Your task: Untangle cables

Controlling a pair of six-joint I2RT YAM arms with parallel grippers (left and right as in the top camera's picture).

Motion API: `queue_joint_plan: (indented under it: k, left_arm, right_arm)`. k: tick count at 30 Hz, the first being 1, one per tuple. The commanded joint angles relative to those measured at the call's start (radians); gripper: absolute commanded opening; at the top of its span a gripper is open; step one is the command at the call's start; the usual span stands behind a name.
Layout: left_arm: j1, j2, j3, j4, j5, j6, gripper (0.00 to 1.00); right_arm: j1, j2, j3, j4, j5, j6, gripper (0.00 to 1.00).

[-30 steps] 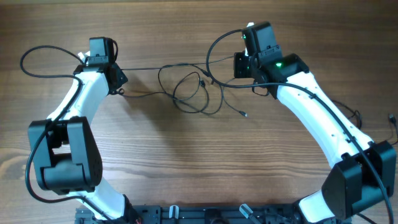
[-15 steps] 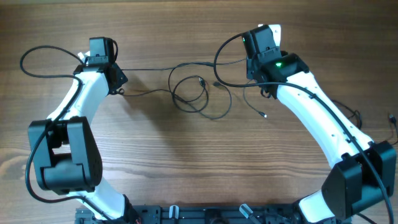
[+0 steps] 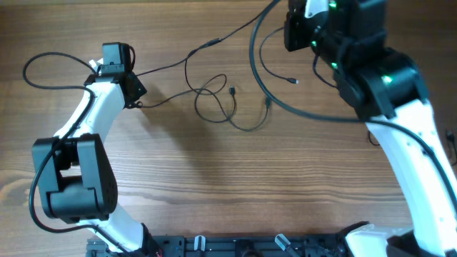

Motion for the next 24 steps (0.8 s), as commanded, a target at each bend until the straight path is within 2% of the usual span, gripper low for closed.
queue_joint_plan:
  k: [1,11,17,24]
  left_arm:
    - [0.016,0.0,0.001,0.006,-0.005,-0.02,0.09]
    - [0.016,0.0,0.001,0.007,0.006,-0.02,0.09]
    - [0.016,0.0,0.001,0.008,0.027,-0.02,0.1]
    - [0.015,0.0,0.001,0.018,0.063,-0.02,0.11]
  right_arm:
    - [-0.006,-0.08,0.025,0.045,-0.167,-0.026,0.04]
    - [-0.006,-0.145,0.023,0.03,-0.163,-0.027,0.04]
    - [-0.006,-0.108,0.021,-0.109,-0.118,-0.021,0.04]
    - [-0.006,0.017,-0.004,-0.282,-0.229,0.027,0.04]
